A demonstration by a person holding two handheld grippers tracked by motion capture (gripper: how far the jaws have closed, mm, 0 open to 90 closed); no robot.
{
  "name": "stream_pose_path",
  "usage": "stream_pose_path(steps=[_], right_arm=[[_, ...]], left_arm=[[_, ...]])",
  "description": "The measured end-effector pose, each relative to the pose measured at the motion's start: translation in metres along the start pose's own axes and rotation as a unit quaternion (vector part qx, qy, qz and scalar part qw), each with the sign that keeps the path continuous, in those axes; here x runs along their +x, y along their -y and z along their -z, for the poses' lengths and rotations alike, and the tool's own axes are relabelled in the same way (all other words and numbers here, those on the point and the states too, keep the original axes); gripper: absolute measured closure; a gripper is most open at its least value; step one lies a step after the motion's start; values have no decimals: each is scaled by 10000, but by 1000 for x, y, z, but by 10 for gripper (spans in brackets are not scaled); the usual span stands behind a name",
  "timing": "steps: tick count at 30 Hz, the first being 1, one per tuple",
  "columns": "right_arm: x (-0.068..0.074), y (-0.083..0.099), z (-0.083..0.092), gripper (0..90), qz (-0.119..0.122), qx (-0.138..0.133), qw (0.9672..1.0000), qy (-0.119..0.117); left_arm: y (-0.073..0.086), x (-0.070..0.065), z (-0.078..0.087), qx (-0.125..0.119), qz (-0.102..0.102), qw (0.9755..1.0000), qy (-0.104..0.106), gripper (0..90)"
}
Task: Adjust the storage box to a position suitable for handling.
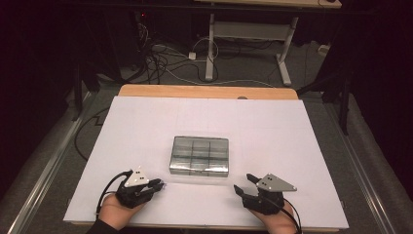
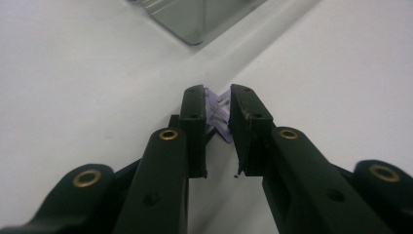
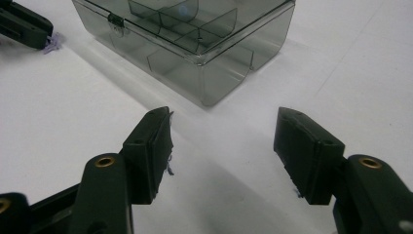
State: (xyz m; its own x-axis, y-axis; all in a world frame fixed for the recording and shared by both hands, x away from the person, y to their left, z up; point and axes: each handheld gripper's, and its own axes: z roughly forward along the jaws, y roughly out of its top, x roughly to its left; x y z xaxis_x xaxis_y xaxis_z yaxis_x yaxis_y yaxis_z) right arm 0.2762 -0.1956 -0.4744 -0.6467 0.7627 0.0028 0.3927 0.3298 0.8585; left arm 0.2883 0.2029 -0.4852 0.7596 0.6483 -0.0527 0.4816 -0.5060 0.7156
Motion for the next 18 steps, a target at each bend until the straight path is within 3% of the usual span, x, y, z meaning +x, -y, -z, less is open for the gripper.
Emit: stream_pose_path(steps=[10,12,15,17,18], right_arm=[[6,-1,0,429,72,-35,9999,-115],[6,-1,0,429,75,-30,9999,-129],[6,-1,1,428,70,-24,9999,-124],[5,-1,0,428,61,-24,9999,-118],[5,-1,0,428,59,-23,9999,-115]], left_arm=[[-17,-23,-17,44,-292,9992,268,773],[-16,-22,-15,58,-198,9994,280,724],[-12,-20,-13,-8,-96,9989,468,617],[-11,-21,-13,64,-148,9988,459,510],[-11,-22,-13,65,-177,9988,456,498]])
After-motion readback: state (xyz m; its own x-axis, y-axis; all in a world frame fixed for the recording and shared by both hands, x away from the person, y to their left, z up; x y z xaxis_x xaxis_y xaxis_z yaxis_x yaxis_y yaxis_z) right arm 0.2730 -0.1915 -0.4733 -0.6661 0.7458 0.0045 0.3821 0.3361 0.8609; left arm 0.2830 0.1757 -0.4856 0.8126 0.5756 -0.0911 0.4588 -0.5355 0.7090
